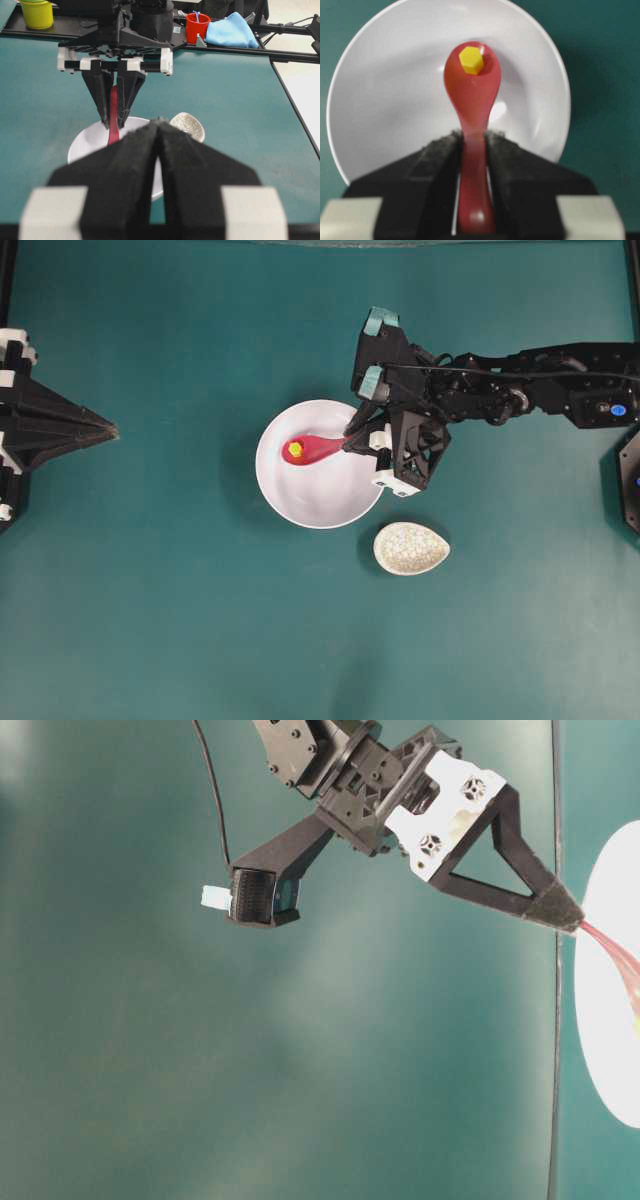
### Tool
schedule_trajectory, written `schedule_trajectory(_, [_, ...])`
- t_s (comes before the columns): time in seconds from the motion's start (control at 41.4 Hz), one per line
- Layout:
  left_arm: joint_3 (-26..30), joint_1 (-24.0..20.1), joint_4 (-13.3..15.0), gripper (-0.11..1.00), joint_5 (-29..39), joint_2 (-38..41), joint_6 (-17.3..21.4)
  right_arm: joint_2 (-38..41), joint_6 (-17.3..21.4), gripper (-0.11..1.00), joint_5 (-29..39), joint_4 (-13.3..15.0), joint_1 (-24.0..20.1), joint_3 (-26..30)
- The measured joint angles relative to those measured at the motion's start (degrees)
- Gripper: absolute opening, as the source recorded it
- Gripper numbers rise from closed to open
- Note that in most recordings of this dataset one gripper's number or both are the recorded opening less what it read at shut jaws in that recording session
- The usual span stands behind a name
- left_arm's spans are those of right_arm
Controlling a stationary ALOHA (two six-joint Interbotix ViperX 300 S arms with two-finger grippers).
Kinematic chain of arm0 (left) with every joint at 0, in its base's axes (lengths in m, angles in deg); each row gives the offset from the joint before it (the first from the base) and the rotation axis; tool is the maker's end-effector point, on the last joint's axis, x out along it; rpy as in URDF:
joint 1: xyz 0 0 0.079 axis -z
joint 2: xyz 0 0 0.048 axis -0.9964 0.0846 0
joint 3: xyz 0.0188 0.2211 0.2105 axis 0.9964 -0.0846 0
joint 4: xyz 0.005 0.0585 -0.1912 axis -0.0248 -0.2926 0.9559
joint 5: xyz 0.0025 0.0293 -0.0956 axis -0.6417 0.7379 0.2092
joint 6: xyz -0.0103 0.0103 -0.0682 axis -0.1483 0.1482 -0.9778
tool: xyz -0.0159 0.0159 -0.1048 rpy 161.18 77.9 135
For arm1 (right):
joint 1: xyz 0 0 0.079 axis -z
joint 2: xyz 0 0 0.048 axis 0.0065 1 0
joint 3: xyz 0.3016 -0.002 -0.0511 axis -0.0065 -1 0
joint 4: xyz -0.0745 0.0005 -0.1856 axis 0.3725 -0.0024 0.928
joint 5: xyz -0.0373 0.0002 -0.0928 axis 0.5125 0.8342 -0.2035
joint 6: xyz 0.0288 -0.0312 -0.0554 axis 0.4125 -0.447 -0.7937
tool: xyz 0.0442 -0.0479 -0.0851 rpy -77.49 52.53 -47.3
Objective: Scoop the yellow hexagonal prism block from the bowl with a spoon using the right arm.
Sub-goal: 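Push the spoon under the yellow block to scoop it, then raise the spoon with the block up out of the bowl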
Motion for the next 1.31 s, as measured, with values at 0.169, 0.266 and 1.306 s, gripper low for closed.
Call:
schedule_trajectory(0.169, [0.0, 0.0, 0.0, 0.01, 0.0, 0.1, 0.1, -0.4, 0.0, 0.23, 0.0, 0.1, 0.0, -0.2])
schedule_trajectory(0.266, [0.0, 0.0, -0.1, 0.01, 0.0, 0.1, 0.1, -1.4, 0.0, 0.23, -0.1, 0.1, 0.0, -0.9])
schedule_trajectory(1.306, [0.0, 0.0, -0.1, 0.01, 0.0, 0.0, 0.0, -13.4, 0.0, 0.23, -0.1, 0.1, 0.0, -7.6])
